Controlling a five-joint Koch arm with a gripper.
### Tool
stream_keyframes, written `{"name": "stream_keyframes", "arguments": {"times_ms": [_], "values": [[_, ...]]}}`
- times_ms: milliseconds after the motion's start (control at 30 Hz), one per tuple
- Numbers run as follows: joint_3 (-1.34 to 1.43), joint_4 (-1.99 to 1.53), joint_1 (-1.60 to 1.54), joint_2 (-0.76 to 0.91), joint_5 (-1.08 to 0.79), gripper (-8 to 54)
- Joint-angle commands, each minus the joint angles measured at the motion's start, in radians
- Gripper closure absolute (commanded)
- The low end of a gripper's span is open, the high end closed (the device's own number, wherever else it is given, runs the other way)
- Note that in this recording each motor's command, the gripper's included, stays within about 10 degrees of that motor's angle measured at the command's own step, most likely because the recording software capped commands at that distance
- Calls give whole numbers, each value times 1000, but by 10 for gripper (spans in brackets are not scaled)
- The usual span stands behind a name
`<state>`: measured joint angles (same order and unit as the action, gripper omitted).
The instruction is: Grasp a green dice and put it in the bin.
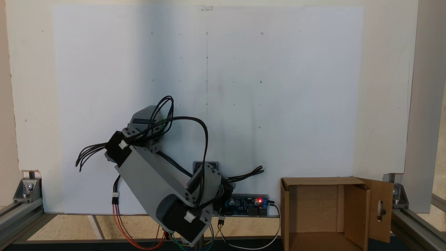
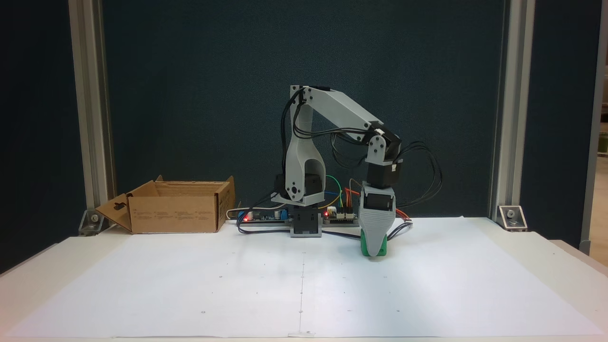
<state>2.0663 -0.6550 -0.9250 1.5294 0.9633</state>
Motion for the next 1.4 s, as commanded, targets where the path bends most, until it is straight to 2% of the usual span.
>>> {"name": "stream_keyframes", "arguments": {"times_ms": [0,200,333,367,500,700,933,1100,1233,1367], "values": [[-17,0,2,2,63,68],[-6,0,5,2,63,187],[-3,-3,17,2,67,331],[-3,-3,18,2,67,340],[-3,-14,17,8,64,340],[-61,-149,18,183,64,340],[-385,-514,51,199,55,340],[-623,-646,91,199,18,340],[-703,-626,219,175,-78,340],[-712,-526,492,160,-225,340]]}}
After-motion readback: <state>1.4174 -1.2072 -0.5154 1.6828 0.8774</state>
